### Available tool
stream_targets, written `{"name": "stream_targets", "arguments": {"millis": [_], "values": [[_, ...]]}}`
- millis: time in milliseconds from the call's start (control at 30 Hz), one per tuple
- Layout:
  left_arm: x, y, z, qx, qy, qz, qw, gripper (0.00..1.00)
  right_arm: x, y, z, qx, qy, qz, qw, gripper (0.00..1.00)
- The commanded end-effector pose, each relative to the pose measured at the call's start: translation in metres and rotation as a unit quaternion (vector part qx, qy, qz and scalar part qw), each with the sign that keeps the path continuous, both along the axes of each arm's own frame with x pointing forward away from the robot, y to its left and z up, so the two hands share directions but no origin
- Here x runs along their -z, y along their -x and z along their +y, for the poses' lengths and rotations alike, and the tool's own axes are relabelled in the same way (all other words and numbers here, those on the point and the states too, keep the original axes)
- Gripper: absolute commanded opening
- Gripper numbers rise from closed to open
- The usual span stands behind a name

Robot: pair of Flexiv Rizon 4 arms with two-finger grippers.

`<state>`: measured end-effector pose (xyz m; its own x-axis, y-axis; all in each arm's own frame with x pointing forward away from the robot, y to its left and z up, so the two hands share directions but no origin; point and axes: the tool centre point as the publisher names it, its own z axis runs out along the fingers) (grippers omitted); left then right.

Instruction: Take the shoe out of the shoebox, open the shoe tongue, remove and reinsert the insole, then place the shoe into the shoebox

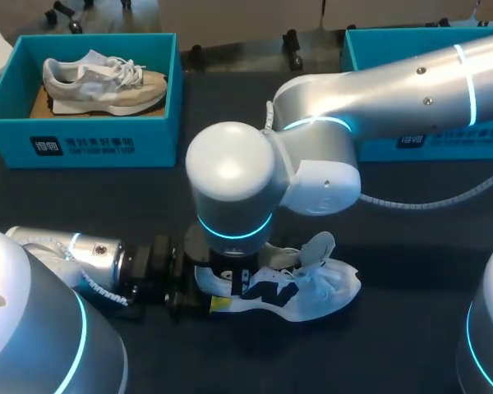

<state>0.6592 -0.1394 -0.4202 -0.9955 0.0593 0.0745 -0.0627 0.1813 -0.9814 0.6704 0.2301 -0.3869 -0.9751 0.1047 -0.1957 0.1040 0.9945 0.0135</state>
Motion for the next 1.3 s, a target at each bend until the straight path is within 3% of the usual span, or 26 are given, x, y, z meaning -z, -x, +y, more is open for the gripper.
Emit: {"name": "stream_targets", "arguments": {"millis": [33, 533, 1033, 1167, 1300], "values": [[0.004, -0.001, 0.003, -0.001, -0.001, 0.0, 1.0, 0.0, 0.005, 0.002, -0.009, 0.006, -0.007, 0.0, 1.0, 0.0], [0.004, -0.001, 0.003, -0.001, -0.001, 0.0, 1.0, 0.0, -0.004, 0.01, -0.03, 0.041, 0.01, 0.002, 0.999, 0.0], [0.004, -0.001, 0.003, -0.001, -0.001, 0.0, 1.0, 0.0, 0.0, 0.003, -0.052, 0.068, 0.002, -0.001, 0.998, 0.0], [0.004, -0.001, 0.003, -0.001, -0.001, 0.0, 1.0, 0.0, 0.002, 0.003, -0.056, 0.071, -0.001, -0.001, 0.997, 0.37], [0.004, -0.001, 0.003, -0.001, -0.001, 0.0, 1.0, 0.0, 0.003, 0.001, -0.058, 0.072, -0.006, -0.004, 0.997, 0.43]]}}
